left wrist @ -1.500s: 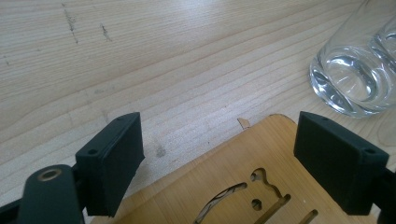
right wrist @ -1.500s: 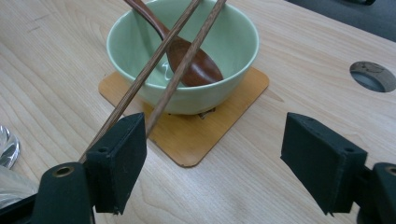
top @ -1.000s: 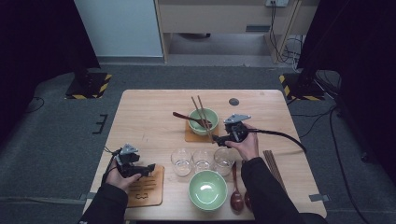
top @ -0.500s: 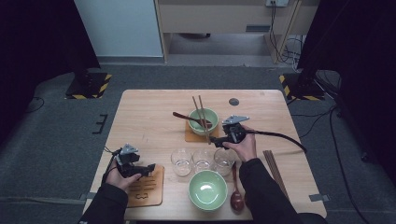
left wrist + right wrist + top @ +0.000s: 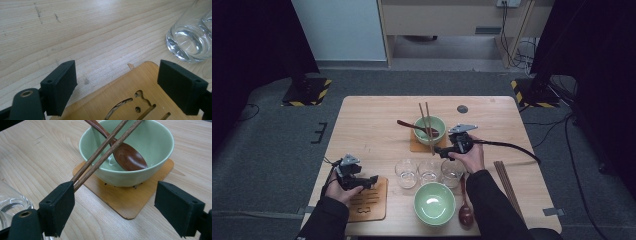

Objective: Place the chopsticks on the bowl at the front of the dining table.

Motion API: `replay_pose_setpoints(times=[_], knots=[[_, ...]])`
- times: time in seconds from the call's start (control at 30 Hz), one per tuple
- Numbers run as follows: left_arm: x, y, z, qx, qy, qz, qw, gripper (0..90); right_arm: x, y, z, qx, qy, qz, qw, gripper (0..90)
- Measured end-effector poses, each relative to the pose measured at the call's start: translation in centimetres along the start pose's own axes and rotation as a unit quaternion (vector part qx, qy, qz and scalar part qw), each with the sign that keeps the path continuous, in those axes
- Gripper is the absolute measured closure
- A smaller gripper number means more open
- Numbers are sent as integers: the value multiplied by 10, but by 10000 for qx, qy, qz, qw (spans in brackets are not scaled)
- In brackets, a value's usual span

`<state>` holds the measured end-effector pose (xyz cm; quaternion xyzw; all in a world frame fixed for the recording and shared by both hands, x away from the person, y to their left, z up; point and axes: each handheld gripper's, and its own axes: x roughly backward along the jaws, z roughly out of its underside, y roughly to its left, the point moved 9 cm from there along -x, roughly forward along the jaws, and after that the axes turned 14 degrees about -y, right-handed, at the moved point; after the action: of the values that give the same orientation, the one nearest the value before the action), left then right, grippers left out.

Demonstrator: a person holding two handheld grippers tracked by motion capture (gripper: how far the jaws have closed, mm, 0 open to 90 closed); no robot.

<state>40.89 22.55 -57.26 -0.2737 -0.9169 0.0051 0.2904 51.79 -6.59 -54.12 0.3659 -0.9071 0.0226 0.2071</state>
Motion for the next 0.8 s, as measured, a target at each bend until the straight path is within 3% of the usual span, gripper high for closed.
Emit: replay_pose_setpoints(times=[0.53,0.8], knots=[[0,0,0,-5,2,-4,10000,153,-1,2,1,-100,8,-20,9999,157],[1,0,0,-2,-12,-9,10000,153,4,-4,-10,-112,-137,78,9998,168]])
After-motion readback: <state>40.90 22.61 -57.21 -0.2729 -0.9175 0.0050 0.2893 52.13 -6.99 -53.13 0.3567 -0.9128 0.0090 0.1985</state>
